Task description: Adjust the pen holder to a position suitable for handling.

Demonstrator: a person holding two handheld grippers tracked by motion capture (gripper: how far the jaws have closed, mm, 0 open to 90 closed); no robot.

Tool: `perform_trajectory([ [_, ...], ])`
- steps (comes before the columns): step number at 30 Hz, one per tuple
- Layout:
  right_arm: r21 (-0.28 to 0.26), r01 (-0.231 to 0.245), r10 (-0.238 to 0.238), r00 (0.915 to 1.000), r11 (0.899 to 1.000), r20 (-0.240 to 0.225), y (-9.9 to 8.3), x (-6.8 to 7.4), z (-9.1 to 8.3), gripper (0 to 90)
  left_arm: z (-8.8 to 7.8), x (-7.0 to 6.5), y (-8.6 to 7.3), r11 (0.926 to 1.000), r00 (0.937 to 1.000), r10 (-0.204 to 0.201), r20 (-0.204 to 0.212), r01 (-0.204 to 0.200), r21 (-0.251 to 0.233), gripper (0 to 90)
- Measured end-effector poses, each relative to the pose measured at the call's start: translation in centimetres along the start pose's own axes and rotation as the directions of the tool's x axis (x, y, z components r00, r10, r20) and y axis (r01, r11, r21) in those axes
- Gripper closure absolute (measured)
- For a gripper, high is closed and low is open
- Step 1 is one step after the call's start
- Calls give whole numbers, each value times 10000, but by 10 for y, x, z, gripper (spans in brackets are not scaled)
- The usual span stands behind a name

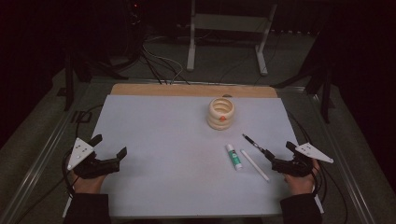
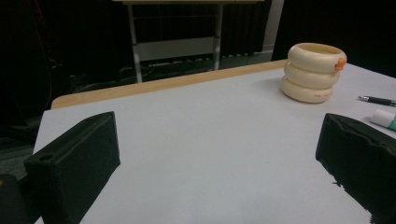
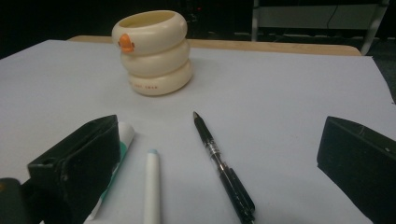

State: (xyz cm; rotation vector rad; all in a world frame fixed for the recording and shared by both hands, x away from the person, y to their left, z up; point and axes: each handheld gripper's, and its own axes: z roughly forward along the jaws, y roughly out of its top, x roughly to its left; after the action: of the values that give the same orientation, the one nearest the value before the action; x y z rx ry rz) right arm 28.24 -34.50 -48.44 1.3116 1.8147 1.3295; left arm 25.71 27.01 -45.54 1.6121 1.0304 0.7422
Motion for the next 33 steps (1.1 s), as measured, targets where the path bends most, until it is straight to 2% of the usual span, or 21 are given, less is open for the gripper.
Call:
perform_trajectory([
  [2, 25, 38, -38, 10000, 10000, 24, 0, 0, 0, 0, 0, 0, -1, 10000, 10000, -37, 50, 37, 6, 1],
  [8, 7, 64, -64, 9998, 10000, 182, 0, -1, 0, 0, 3, -5, -1, 9992, 9992, 389, 87, -389, 100, 2],
  [11, 1, 33, -34, 9997, 10000, 235, 1, -1, 1, 0, 4, -6, -2, 9993, 9994, 342, 111, -343, 113, 2],
  [15, -63, -234, 235, 9997, 9997, 76, 3, -3, -1, 0, 4, -8, -2, 9983, 9985, 549, 13, -549, 207, 2],
  [20, -56, -357, 357, 9993, 9993, 77, 7, -3, -2, 0, 4, -8, -3, 9982, 9983, 576, -88, -575, 169, 1],
  [27, 182, 30, -32, 9999, 9998, 104, 20, 8, 0, 0, 2, -6, -5, 9989, 9982, 464, -388, -464, 8, 2],
  [30, 313, 141, -141, 9999, 9994, 1, 25, 11, 3, 0, 2, -6, -5, 9990, 9982, 448, -387, -448, 7, 2],
  [33, 345, -12, 16, 9999, 9994, -101, 30, 13, 5, 0, 2, -6, -5, 9989, 9980, 471, -413, -471, 2, 2],
])
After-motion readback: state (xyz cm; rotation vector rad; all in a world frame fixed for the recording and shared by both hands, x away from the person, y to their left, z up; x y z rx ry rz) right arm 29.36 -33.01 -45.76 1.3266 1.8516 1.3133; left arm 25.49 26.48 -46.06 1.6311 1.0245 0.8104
